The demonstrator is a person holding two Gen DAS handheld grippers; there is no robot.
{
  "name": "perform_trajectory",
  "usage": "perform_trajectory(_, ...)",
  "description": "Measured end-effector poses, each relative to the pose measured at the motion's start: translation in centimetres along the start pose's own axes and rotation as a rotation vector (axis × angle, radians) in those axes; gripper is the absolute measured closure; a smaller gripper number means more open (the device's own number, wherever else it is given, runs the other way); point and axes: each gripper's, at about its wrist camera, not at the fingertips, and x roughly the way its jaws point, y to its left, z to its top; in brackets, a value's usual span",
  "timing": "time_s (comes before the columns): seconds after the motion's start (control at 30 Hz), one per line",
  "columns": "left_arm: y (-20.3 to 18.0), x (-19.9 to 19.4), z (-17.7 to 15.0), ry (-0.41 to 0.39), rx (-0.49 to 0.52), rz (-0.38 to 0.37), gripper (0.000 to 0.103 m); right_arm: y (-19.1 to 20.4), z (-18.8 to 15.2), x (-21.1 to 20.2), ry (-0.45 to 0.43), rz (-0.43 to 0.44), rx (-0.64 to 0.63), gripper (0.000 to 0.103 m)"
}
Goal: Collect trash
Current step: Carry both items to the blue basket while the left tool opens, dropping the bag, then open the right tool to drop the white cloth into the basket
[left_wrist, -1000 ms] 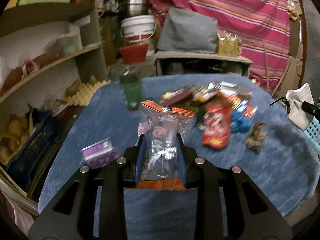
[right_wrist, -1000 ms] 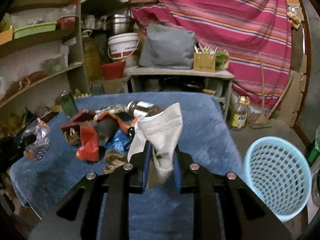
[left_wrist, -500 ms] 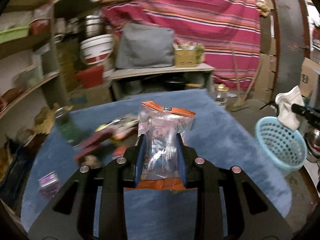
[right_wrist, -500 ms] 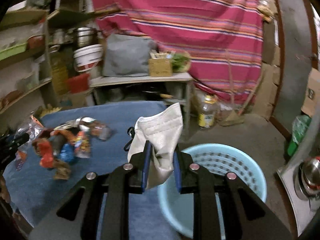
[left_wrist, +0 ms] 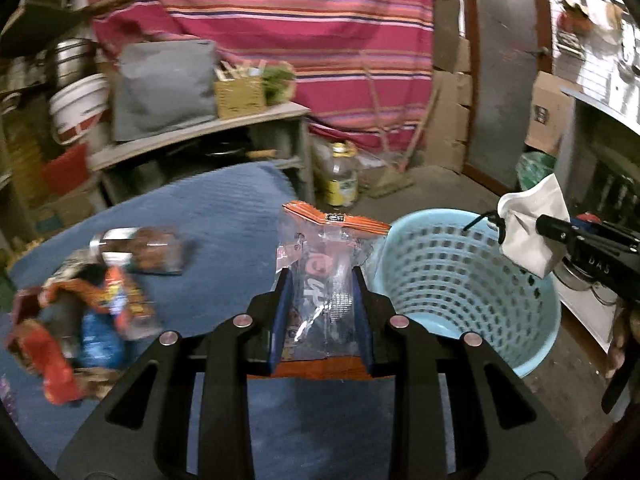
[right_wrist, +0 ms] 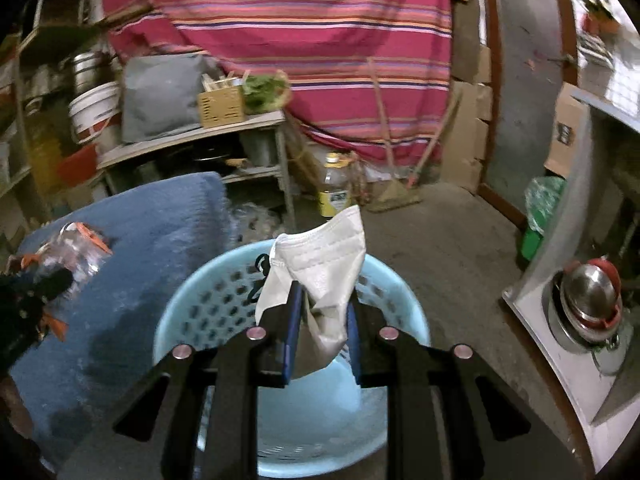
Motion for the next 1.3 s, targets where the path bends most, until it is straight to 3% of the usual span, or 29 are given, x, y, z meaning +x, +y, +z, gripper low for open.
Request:
perform_trajectory(0.37, -6.0, 4.9, 0.6, 0.045, 0.019, -0.114, 0.074, -4.1, -0.7, 1.0, 0.012, -0.031, 0.051, 0.082)
perform_trajectory(0.4, -6.2, 5.1, 0.7, 0.045, 0.023, -0.122, 0.071, -4.2, -0.8, 1.0, 0.013, -0.032, 0.051, 0.082)
perform_trajectory(0.53, -6.4, 5.1, 1.1, 0.028, 0.027, -0.112, 0.043, -4.5, -1.1, 1.4, 0.025, -0.030, 0.062, 0.082)
perform_trajectory(0.73, -4.5, 5.1, 1.3, 0.045, -0.019, -0.115, 0.026, -4.2, -1.2, 1.7, 0.031, -0.022, 0.070, 0.082)
perform_trajectory(0.9, -2.6, 3.6, 1.0, 0.000, -0.014, -0.015, 0.012, -3.0, -1.2, 2.3, 0.039, -0.020, 0.054, 0.081)
perform_trajectory(1.0, -1.3, 2.5, 0.7, -0.021, -0.011, 0.027, 0.009, -1.7, -1.1, 2.9, 0.044, -0.014, 0.046, 0.076)
perform_trajectory(1.17, 1.5, 0.8, 0.2, -0.035, -0.031, 0.076, 0.006, 0.5, -1.3, 4.0, 0.063, -0.037, 0.015, 0.038)
perform_trajectory(1.3, 4.2, -0.7, -0.3, -0.034, -0.063, 0.101, 0.006, 1.6, -1.5, 4.3, 0.083, -0.045, 0.018, 0.036)
